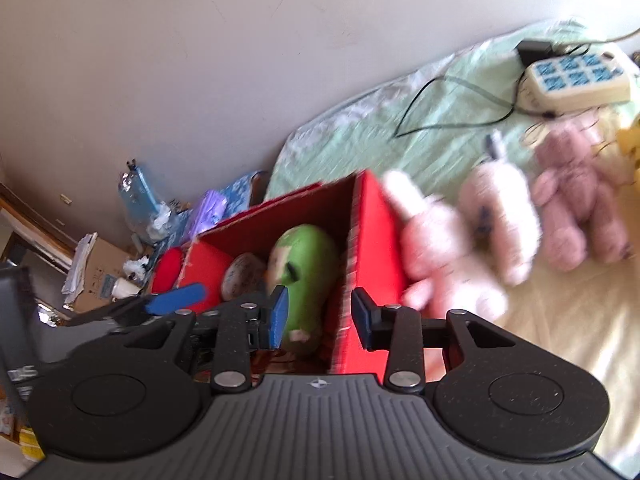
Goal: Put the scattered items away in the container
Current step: 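Move the right gripper back to the yellow tiger plush on the bed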
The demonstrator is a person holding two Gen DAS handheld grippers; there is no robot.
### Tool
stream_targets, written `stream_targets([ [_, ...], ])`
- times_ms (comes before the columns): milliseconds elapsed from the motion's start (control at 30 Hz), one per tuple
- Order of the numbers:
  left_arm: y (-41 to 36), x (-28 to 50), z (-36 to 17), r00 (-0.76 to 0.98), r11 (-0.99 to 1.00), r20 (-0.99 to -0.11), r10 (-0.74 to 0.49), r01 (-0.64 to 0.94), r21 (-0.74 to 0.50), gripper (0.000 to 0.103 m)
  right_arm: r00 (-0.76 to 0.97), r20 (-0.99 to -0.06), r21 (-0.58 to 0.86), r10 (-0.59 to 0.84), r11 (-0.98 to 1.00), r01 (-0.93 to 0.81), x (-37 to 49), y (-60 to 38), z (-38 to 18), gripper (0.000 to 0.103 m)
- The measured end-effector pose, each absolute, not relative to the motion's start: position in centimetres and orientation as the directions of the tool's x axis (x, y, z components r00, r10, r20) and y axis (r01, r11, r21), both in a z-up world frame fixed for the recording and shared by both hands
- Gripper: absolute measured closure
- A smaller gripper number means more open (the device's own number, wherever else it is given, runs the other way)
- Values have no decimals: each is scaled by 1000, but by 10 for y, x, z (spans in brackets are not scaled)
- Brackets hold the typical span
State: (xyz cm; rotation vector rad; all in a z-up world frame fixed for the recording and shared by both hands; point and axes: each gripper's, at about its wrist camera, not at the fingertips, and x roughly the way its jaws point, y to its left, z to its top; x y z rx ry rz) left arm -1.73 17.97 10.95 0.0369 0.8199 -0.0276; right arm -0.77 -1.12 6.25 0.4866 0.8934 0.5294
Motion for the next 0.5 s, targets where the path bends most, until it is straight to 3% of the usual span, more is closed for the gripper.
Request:
stream_targets([
  [267, 78, -13, 114, 690, 983, -711, -135, 182, -9, 21, 588, -604, 585, 538, 801, -131, -8, -117, 59, 64],
  [500, -27, -1, 80, 614, 946, -750, -248, 319, -52, 20, 642, -631, 563, 436, 826, -8, -5, -225, 45, 59],
])
